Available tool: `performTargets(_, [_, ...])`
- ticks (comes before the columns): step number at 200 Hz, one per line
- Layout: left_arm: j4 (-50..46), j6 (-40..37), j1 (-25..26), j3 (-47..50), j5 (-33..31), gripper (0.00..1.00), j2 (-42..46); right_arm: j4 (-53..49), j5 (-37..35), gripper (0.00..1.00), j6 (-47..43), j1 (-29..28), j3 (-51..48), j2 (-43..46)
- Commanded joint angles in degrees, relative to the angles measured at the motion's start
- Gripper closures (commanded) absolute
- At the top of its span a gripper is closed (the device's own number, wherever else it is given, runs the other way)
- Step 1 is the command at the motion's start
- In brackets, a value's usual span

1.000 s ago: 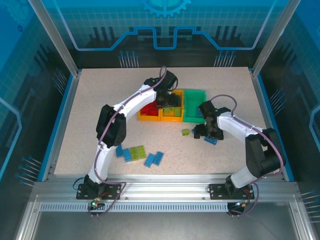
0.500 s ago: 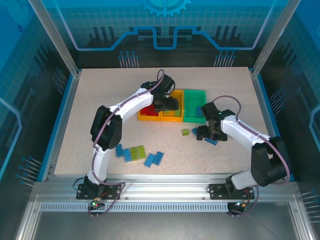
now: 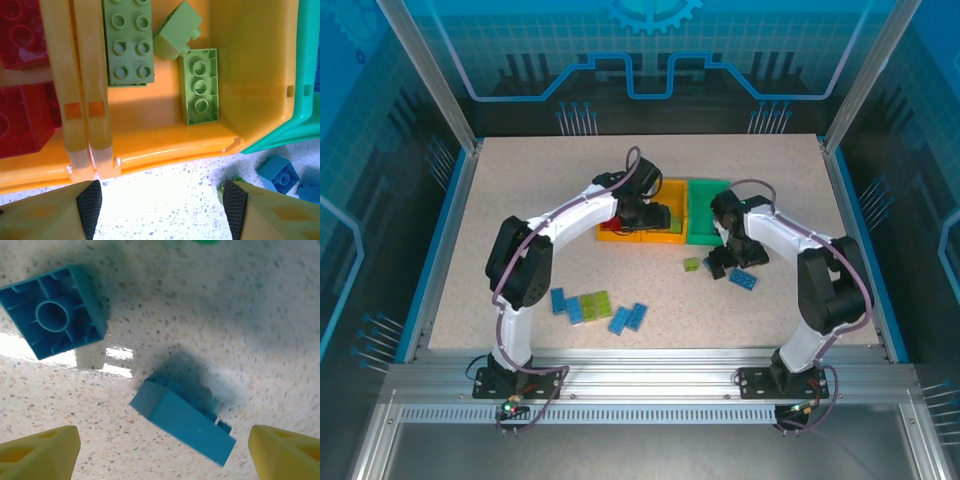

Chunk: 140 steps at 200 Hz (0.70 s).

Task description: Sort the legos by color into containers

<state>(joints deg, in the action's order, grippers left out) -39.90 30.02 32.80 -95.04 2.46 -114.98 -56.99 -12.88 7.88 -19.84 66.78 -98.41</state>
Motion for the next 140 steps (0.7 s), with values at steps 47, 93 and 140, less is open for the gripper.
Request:
performTargets(47, [2.46,1.31,-0.33,4.67,1.08,0.31,5.58,-3.28,-1.78,0.15,-17.73,0.28,-2.29,-2.83])
performTargets(93, [3.49,1.44,-0.77,7.07,1.45,0.3,6.67,0.64,-3.03,0.18,-19.89,3.0,-5.34,-4.09])
performTargets(140, [3.88,1.89,-0.93,8.37,1.31,0.3,7.33,3.61,-2.08,0.43,-20.04,3.23,-6.73,-7.47])
